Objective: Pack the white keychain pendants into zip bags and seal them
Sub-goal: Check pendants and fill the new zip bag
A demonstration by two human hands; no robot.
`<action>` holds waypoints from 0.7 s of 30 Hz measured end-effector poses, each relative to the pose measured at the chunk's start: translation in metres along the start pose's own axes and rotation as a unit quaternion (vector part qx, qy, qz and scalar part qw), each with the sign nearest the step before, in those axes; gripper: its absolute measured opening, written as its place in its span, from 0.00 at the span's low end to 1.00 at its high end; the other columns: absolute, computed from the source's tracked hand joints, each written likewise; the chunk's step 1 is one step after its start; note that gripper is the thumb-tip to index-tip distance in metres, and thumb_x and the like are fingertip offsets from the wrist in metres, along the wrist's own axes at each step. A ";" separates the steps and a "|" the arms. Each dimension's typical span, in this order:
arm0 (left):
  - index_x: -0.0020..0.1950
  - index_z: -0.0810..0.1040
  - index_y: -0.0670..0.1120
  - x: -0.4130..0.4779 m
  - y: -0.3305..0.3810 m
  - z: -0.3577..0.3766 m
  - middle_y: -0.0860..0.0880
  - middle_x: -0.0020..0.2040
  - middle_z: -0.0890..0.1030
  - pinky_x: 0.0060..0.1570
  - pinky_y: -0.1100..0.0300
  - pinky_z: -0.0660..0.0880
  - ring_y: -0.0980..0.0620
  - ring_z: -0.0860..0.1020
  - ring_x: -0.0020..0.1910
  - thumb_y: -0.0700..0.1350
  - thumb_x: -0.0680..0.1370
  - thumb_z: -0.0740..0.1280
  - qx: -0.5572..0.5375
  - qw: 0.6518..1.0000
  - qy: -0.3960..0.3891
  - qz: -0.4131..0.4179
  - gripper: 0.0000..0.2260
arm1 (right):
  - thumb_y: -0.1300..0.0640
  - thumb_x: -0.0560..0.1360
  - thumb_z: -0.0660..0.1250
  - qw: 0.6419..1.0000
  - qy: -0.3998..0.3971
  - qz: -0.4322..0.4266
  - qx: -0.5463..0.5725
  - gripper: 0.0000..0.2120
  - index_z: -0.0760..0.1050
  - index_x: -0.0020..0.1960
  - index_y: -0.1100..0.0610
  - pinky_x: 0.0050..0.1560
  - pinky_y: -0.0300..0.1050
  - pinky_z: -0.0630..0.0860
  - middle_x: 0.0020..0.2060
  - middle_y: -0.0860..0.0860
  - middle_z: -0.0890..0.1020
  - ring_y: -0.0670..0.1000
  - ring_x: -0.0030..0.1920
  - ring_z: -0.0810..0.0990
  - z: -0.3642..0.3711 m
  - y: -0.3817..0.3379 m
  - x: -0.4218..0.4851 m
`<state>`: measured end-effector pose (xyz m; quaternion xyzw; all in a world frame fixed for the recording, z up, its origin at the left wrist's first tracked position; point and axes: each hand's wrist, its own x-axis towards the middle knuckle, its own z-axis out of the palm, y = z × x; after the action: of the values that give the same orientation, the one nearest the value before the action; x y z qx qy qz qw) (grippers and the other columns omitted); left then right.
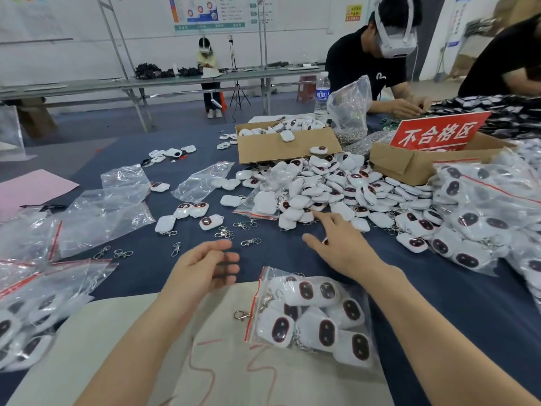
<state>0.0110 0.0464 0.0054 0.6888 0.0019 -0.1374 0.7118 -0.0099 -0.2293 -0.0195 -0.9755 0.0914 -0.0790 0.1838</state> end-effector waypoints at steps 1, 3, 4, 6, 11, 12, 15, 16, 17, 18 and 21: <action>0.54 0.82 0.44 0.007 -0.003 0.003 0.45 0.43 0.86 0.33 0.61 0.79 0.53 0.82 0.35 0.35 0.82 0.61 -0.010 1.000 0.010 0.005 0.11 | 0.37 0.81 0.58 0.999 -0.009 -0.009 -0.034 0.33 0.56 0.81 0.51 0.72 0.53 0.64 0.73 0.53 0.67 0.57 0.72 0.66 0.003 0.002 0.000; 0.53 0.82 0.45 0.021 -0.008 0.013 0.48 0.40 0.85 0.30 0.62 0.75 0.54 0.78 0.31 0.34 0.82 0.60 -0.020 0.999 0.025 0.018 0.12 | 0.38 0.82 0.58 0.996 0.024 -0.024 -0.077 0.32 0.58 0.80 0.52 0.67 0.50 0.67 0.67 0.54 0.72 0.56 0.67 0.70 0.009 0.004 0.001; 0.53 0.82 0.45 0.027 -0.010 0.020 0.49 0.39 0.84 0.29 0.63 0.74 0.55 0.77 0.30 0.34 0.82 0.60 -0.025 0.999 0.029 0.026 0.12 | 0.40 0.82 0.58 0.996 0.043 -0.028 -0.072 0.29 0.62 0.78 0.51 0.63 0.49 0.70 0.62 0.53 0.74 0.55 0.64 0.72 0.010 0.004 0.003; 0.52 0.83 0.45 0.036 -0.010 0.035 0.50 0.37 0.84 0.27 0.63 0.73 0.55 0.76 0.29 0.34 0.82 0.60 -0.039 0.998 0.021 0.037 0.12 | 0.44 0.82 0.61 0.997 0.062 -0.032 -0.036 0.19 0.73 0.70 0.49 0.54 0.47 0.73 0.51 0.48 0.77 0.53 0.57 0.77 0.010 -0.002 0.006; 0.55 0.82 0.46 0.050 -0.009 0.069 0.51 0.38 0.83 0.27 0.63 0.72 0.55 0.75 0.30 0.39 0.83 0.62 -0.008 0.994 -0.071 0.080 0.09 | 0.32 0.73 0.64 0.890 -0.004 0.052 0.454 0.24 0.83 0.53 0.50 0.35 0.43 0.74 0.31 0.44 0.78 0.45 0.32 0.77 -0.005 -0.024 0.028; 0.56 0.81 0.47 0.050 -0.011 0.074 0.52 0.39 0.82 0.28 0.63 0.72 0.56 0.75 0.30 0.41 0.84 0.63 0.014 0.991 -0.093 0.099 0.08 | 0.28 0.71 0.63 0.873 -0.014 0.049 0.485 0.25 0.83 0.52 0.47 0.32 0.38 0.73 0.31 0.40 0.77 0.43 0.31 0.74 -0.007 -0.030 0.033; 0.60 0.79 0.52 0.053 -0.017 0.082 0.55 0.39 0.81 0.30 0.62 0.74 0.57 0.77 0.35 0.48 0.82 0.67 0.102 0.973 -0.133 0.156 0.07 | 0.31 0.73 0.63 0.880 -0.013 0.033 0.474 0.22 0.80 0.53 0.47 0.39 0.30 0.74 0.46 0.37 0.82 0.42 0.46 0.80 0.003 -0.044 0.043; 0.61 0.78 0.54 0.054 -0.018 0.082 0.56 0.40 0.82 0.31 0.62 0.75 0.56 0.78 0.37 0.49 0.82 0.68 0.116 0.970 -0.137 0.163 0.08 | 0.32 0.72 0.64 0.875 -0.018 0.038 0.482 0.22 0.79 0.53 0.48 0.43 0.33 0.76 0.47 0.41 0.83 0.44 0.49 0.82 0.009 -0.047 0.045; 0.60 0.78 0.55 0.056 -0.019 0.082 0.56 0.40 0.82 0.31 0.62 0.75 0.56 0.78 0.38 0.50 0.81 0.69 0.119 0.968 -0.142 0.167 0.08 | 0.31 0.70 0.65 0.861 -0.030 0.048 0.505 0.24 0.79 0.53 0.50 0.48 0.38 0.78 0.46 0.45 0.85 0.47 0.50 0.84 0.015 -0.049 0.045; 0.59 0.79 0.56 0.058 -0.020 0.082 0.56 0.40 0.82 0.31 0.61 0.75 0.56 0.78 0.38 0.50 0.81 0.69 0.116 0.968 -0.144 0.170 0.08 | 0.31 0.67 0.66 0.841 -0.045 0.058 0.536 0.27 0.80 0.53 0.51 0.51 0.43 0.79 0.46 0.48 0.86 0.49 0.50 0.85 0.018 -0.050 0.045; 0.54 0.82 0.55 0.064 -0.023 0.080 0.53 0.38 0.81 0.31 0.61 0.76 0.56 0.77 0.35 0.49 0.83 0.66 0.096 0.974 -0.109 0.176 0.05 | 0.32 0.70 0.67 0.796 -0.078 0.056 0.598 0.24 0.84 0.50 0.51 0.57 0.48 0.80 0.47 0.52 0.87 0.51 0.52 0.85 0.022 -0.046 0.042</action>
<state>0.0527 -0.0449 -0.0251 0.7240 -0.2100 -0.0834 0.6517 0.0417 -0.1886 -0.0173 -0.6672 0.0658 -0.0313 0.7413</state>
